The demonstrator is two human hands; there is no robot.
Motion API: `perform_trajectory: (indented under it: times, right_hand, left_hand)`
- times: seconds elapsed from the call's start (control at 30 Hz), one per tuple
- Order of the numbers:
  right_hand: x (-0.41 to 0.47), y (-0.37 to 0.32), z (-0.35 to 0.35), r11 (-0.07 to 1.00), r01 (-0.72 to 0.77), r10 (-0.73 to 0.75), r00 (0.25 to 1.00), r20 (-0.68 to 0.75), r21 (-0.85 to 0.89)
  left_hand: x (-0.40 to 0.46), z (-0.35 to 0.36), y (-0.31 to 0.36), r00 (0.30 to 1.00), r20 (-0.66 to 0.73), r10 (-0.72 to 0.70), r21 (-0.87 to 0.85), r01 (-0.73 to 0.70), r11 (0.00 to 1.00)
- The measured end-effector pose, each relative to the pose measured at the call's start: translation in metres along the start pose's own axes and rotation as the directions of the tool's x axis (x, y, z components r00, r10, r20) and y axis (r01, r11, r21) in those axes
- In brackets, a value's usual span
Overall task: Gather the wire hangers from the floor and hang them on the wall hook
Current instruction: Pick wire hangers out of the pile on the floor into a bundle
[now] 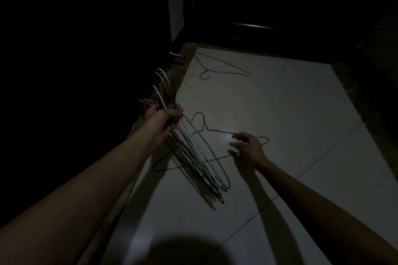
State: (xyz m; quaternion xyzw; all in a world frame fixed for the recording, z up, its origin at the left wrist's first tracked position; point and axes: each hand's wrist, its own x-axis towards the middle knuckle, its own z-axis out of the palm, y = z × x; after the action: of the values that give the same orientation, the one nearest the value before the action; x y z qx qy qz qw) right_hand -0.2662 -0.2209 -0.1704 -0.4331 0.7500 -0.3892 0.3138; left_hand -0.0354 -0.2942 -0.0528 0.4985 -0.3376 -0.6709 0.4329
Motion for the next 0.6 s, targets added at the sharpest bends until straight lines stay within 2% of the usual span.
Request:
perform_trajectory:
  times: [0.13,0.17,0.27,0.37,0.47,0.6]
  right_hand:
    - [0.025,0.013,0.011,0.988,-0.049,0.051,0.999,-0.01,0.144]
    - [0.031,0.017,0.013,0.993,-0.045,0.048,0.999,-0.022,0.108]
    - [0.047,0.027,0.012,0.972,-0.034,0.03,0.999,-0.02,-0.231]
    - [0.051,0.033,0.01,0.925,-0.059,0.054,0.998,-0.025,-0.376]
    - [0.049,0.038,0.014,0.905,-0.078,0.058,0.997,-0.059,-0.419]
    - [0.045,0.046,0.02,0.935,-0.12,0.111,0.993,-0.048,-0.332]
  left_hand:
    - [0.002,0.0,-0.003,1.0,0.022,-0.009,-0.004,0.009,1.0]
    - [0.003,0.0,-0.004,1.0,0.023,-0.013,-0.004,0.013,1.0]
    - [0.003,0.004,-0.006,0.999,0.03,-0.017,-0.021,0.018,1.0]
    - [0.001,0.007,-0.007,0.999,0.038,-0.019,-0.03,0.02,0.999]
    - [-0.002,0.008,-0.008,0.999,0.046,-0.022,-0.021,0.023,1.0]
    - [-0.005,0.004,-0.007,0.999,0.038,-0.031,0.006,0.031,1.0]
